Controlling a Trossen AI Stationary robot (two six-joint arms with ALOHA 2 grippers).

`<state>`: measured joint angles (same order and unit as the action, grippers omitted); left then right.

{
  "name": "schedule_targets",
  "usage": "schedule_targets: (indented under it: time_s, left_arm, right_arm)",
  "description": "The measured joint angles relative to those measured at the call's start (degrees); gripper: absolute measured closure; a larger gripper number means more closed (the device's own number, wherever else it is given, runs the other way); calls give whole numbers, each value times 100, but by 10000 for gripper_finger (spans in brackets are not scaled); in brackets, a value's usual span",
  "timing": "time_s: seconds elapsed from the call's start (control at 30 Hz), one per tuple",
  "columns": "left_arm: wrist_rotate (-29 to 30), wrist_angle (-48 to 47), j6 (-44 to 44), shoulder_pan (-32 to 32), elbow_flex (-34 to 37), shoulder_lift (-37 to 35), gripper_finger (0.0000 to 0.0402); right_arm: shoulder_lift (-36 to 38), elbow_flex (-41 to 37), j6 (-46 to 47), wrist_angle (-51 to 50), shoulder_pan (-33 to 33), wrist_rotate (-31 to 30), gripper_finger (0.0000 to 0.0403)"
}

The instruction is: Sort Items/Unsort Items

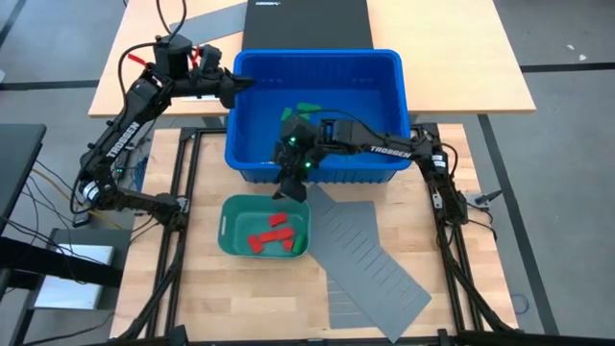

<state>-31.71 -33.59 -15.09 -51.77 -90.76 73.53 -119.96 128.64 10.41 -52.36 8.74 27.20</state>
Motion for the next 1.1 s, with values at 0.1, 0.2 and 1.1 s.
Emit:
schedule_targets:
  time_s: [0.1,0.2,1.1]
  left_arm:
    - [-6,-90,-11,0,0,-10,396]
    - [-7,-110,-13,0,0,-12,396]
    - [12,-34,320,169,-14,352,396]
  right_arm:
    - [7,0,-29,-16,105,3,94]
    - [46,37,-142,-140,350,-49,90]
    - [146,-1773,-2063,1059,3547,-433,160]
